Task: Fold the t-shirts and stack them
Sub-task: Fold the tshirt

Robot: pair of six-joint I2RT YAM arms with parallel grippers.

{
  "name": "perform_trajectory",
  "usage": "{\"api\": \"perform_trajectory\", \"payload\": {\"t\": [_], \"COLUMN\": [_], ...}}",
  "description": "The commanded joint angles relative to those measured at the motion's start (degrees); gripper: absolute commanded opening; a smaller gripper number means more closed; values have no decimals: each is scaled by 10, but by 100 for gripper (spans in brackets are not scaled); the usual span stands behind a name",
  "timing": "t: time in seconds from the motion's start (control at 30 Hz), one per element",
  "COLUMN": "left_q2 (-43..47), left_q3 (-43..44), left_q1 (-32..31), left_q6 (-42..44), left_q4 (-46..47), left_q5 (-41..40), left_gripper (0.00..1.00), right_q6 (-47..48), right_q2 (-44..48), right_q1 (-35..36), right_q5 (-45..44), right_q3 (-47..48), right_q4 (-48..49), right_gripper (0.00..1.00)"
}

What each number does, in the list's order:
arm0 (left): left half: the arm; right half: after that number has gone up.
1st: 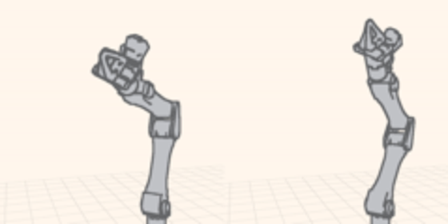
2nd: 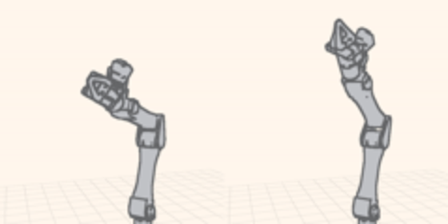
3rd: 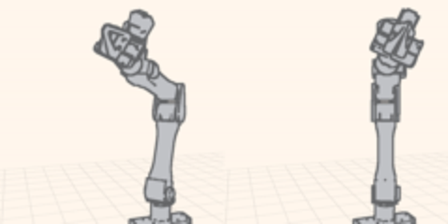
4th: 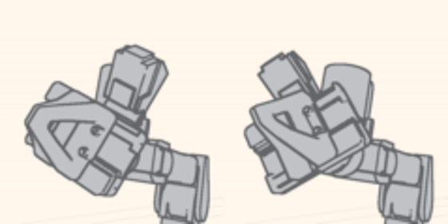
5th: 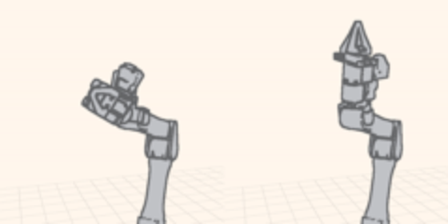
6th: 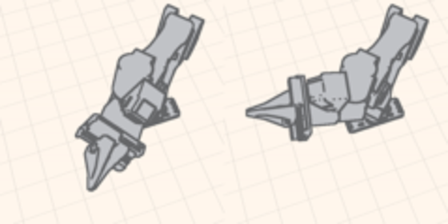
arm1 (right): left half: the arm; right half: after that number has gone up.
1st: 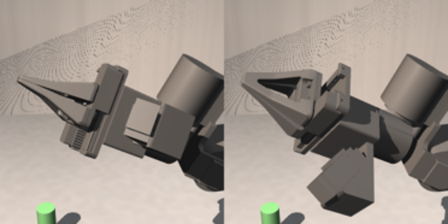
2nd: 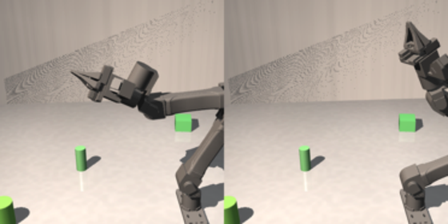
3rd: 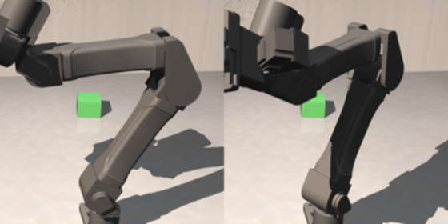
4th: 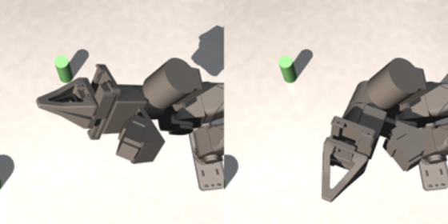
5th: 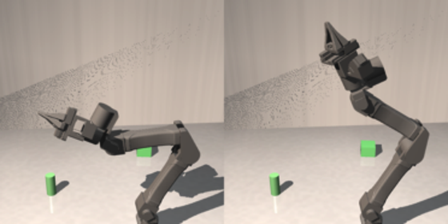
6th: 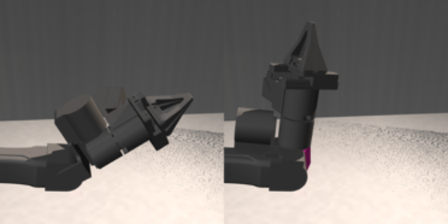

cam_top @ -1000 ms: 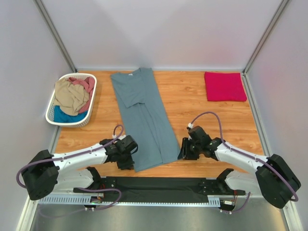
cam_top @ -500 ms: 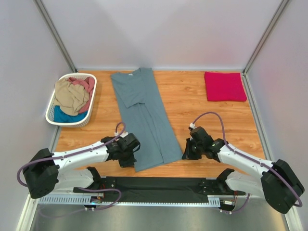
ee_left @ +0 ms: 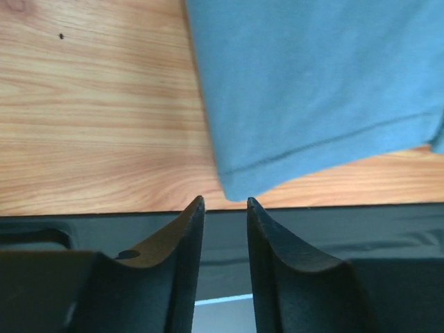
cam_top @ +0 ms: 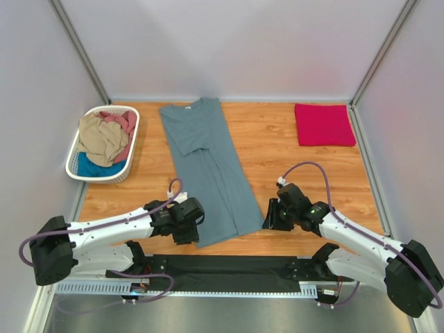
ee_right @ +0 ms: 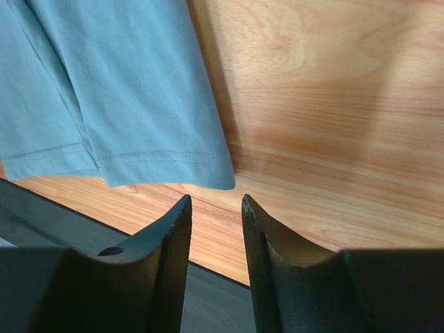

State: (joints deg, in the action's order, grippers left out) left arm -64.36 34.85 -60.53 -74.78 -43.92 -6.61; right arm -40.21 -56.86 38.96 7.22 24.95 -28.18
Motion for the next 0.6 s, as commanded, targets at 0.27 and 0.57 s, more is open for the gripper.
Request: {"api": "perform_trajectory", "payload": {"t": [0.27, 0.57], "left_q2": [91, 83], "left_q3": [-97, -105], "left_q1": [-9, -9], "left_q6": [-70, -79], "left_q4": [136, 123], "left_q5": [1, -10], "left_gripper": [43, 44], "right_q6": [28, 30], "right_q2": [-43, -83], "right_q1": [2, 2], "right_q5": [-17, -12], "right_q3": [10, 9], "right_q4": [34, 59], "right_gripper": [41, 30]}}
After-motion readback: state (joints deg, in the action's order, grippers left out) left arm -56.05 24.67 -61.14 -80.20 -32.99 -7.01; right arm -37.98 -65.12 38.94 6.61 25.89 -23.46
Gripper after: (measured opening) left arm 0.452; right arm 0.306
